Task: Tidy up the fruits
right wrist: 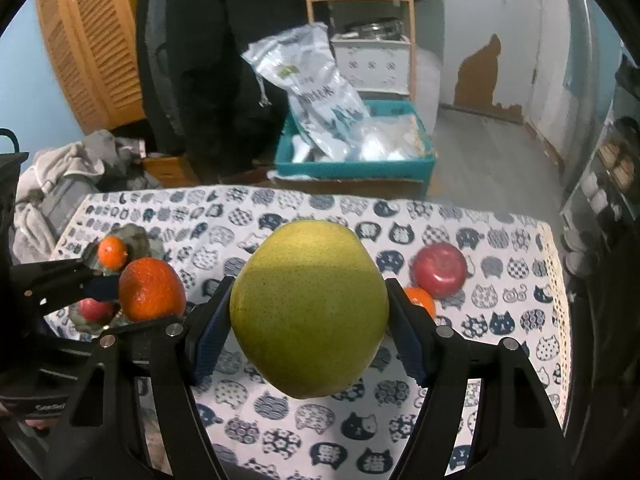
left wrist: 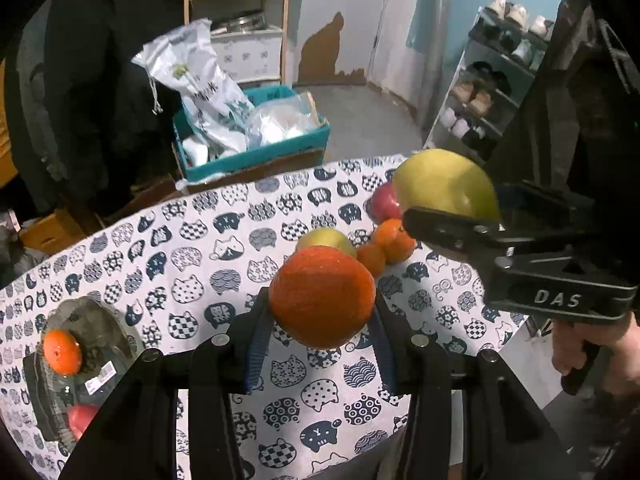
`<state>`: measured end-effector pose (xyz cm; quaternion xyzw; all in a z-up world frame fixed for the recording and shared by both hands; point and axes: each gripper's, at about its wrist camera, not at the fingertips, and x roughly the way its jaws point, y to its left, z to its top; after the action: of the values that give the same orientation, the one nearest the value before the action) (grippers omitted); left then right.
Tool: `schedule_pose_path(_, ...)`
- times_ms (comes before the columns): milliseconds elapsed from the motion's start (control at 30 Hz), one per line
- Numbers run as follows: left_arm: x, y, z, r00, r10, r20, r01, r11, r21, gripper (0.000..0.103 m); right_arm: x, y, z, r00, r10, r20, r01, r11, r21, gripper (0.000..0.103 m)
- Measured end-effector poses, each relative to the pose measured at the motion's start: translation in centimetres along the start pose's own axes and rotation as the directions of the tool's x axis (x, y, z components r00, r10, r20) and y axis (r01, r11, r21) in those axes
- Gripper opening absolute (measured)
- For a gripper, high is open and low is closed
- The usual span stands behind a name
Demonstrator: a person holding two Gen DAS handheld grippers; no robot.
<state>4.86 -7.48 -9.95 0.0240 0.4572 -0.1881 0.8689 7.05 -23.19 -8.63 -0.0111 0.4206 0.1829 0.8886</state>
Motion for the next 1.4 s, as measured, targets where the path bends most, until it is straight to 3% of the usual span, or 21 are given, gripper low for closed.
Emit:
schedule_pose_path(700,-5.4,5.5,-1.5,0.996,0.026,0.08,-0.019,0.995,-0.095,0.047,-0.8,7.8,3.7,0.994,0.091,0.054,-0.086,0.993,-0.083,0.072)
schedule_pose_path(1033,-6.8,9.7,-2.9,0.994,0.059,0.096,-0.042,0.985,-0.167,0.047,0.9,11.6,5.2,0.991,0.132,0.032,-0.127,0.986,-0.111,0.072)
schedule_pose_path(1400,-7.1,16.0,-5.2,0.993,0.096,0.068,-0.072,0.955,-0.289,0.047,5.0,16.6,5.9,0.986,0.161,-0.032,-0.164,0.975,-0.153,0.072)
